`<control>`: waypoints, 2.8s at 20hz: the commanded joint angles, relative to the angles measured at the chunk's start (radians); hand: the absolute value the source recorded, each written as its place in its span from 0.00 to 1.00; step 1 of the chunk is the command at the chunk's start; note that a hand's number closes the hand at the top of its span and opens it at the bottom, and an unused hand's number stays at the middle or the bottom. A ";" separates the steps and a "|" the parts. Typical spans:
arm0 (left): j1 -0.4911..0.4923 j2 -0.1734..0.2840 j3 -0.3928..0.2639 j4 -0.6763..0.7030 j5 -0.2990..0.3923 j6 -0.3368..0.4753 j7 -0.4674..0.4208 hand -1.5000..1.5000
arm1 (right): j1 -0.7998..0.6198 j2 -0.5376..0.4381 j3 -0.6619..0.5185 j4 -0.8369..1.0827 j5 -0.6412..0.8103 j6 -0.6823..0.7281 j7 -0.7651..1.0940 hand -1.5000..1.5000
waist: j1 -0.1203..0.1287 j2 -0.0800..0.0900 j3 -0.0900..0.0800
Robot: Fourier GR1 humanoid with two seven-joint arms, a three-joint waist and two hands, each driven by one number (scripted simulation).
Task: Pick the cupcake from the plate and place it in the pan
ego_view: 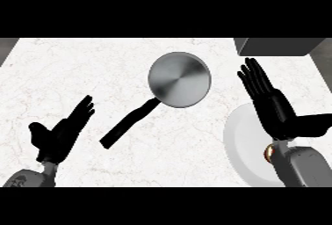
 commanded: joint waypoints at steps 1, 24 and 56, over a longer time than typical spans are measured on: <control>0.023 0.016 0.006 -0.028 -0.043 0.033 0.014 0.50 | -0.035 0.017 -0.086 0.094 0.045 -0.110 -0.009 0.00 | 0.015 -0.017 0.007; 0.132 0.078 -0.021 -0.134 -0.233 0.252 0.034 0.50 | 0.806 -0.284 -0.163 -0.323 0.437 -0.681 0.791 0.00 | 0.006 -0.019 -0.003; 0.108 0.013 -0.030 -0.172 -0.315 0.239 0.109 0.50 | 0.199 -0.647 0.043 -0.255 0.069 -0.256 1.548 0.00 | 0.041 -0.012 0.005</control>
